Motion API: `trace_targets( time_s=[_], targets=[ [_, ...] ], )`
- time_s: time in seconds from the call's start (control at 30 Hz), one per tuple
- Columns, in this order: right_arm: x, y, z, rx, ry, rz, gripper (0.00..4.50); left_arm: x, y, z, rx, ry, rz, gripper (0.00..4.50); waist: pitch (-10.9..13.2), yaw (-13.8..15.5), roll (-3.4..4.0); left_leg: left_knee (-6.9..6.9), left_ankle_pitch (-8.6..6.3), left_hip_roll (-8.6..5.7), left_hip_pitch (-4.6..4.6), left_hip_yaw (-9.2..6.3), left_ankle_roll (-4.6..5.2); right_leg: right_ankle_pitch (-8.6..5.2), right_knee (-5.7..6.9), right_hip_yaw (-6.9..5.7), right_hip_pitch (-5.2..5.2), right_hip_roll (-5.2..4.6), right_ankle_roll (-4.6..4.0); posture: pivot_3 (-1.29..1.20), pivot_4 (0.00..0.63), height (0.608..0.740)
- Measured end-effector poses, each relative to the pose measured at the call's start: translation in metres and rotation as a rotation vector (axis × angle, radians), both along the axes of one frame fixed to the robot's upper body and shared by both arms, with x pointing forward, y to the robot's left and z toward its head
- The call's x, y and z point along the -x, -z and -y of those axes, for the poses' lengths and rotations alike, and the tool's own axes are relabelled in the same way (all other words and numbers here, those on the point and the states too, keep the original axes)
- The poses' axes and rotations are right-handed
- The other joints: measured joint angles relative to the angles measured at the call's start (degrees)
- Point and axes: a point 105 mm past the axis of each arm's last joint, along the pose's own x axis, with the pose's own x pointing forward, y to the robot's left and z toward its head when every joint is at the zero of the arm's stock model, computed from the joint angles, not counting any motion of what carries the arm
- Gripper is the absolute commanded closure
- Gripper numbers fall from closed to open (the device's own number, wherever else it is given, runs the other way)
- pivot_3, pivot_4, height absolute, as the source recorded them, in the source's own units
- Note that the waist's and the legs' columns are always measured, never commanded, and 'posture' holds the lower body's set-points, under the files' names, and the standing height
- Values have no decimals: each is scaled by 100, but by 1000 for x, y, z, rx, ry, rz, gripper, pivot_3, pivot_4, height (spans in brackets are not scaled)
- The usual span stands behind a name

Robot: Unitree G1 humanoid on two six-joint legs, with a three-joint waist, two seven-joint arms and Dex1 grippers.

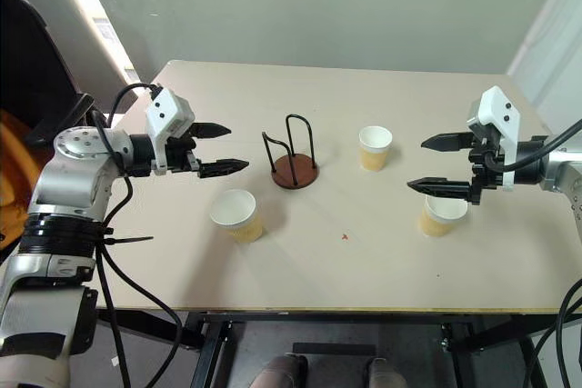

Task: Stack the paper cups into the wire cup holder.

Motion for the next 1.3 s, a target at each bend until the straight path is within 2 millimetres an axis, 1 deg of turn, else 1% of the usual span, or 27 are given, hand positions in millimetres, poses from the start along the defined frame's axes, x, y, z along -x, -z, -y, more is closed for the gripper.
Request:
trace_targets(
  time_s=[0.07, 0.2, 0.4, 0.57, 0.7, 0.8, 0.83, 0.97, 1.13, 1.17, 1.27, 1.3],
  targets=[
    [-1, 0, -1, -7, 3, 1, 0, -2, 3, 2, -6, -5, -4, 30, 0, 0, 0, 0, 0, -1, -1, 0, 0, 0, 0, 0, 0, 0, 1, 0, 150, 740],
    [-5, -4, -13, -36, 12, 41, 0, -18, 7, 11, 12, -65, 10, 30, 0, 4, 0, 7, 1, -1, 0, -1, 0, 3, 2, 0, 1, 0, 5, 0, 150, 740],
    [-5, -6, -18, -39, 28, 56, 0, -38, 18, 21, 8, -137, 19, 30, 0, 10, 0, 10, 0, -4, -2, 0, 1, 9, 0, 0, 3, -1, 16, 0, 150, 740],
    [-4, -5, -20, -38, 28, 55, 0, -56, 31, 38, 44, -194, 2, 30, 1, 31, -1, 17, 0, -6, -4, 1, 2, 14, -2, 1, 5, -2, 24, 0, 150, 740],
    [-3, -5, -21, -34, 24, 56, 0, -67, 38, 54, 63, -215, 8, 30, 1, 33, -1, 19, 0, -7, -5, 4, 2, 15, -3, 2, 6, -1, 33, 0, 150, 740],
    [-2, -5, -22, -29, 27, 58, 0, -74, 42, 55, 70, -272, 21, 589, 1, 33, -1, 20, 1, -7, -4, 11, 1, 13, -4, 5, 6, 0, 40, 0, 150, 740],
    [-2, -4, -21, -29, 30, 56, 0, -74, 43, 54, 73, -285, 24, 877, 1, 30, -1, 20, 1, -7, -4, 14, 0, 12, -4, 6, 6, 0, 42, 0, 150, 740],
    [-3, 1, -18, -27, 54, 38, 0, -76, 49, 49, 78, -320, 13, 2360, 1, 30, -2, 26, 10, -9, -1, 43, -15, 5, -3, 25, 5, 4, 59, 0, 150, 740],
    [-3, 1, -17, -25, 60, 40, 0, -74, 49, 51, 89, -285, 0, 4265, 1, 29, -2, 61, 3, -22, -4, 72, -5, -6, -1, 86, 5, 11, 97, 0, 150, 740],
    [-3, 1, -17, -25, 61, 40, 0, -73, 44, 54, 115, -262, 7, 4458, 2, 29, -3, 67, 0, -24, -5, 75, 0, -8, -1, 90, 6, 10, 101, 0, 150, 740],
    [-2, 1, -16, -19, 61, 40, 0, -68, 37, 63, 120, -181, 6, 4458, 2, 26, -2, 71, -5, -34, -4, 87, 9, -11, -7, 98, 9, 5, 108, 0, 150, 740],
    [0, 2, -14, -8, 54, 30, 0, -63, 35, 70, 129, -124, 3, 4458, 2, 28, -3, 71, -6, -34, -7, 88, 10, -12, -9, 99, 9, 5, 111, 0, 150, 740]
  ],
)
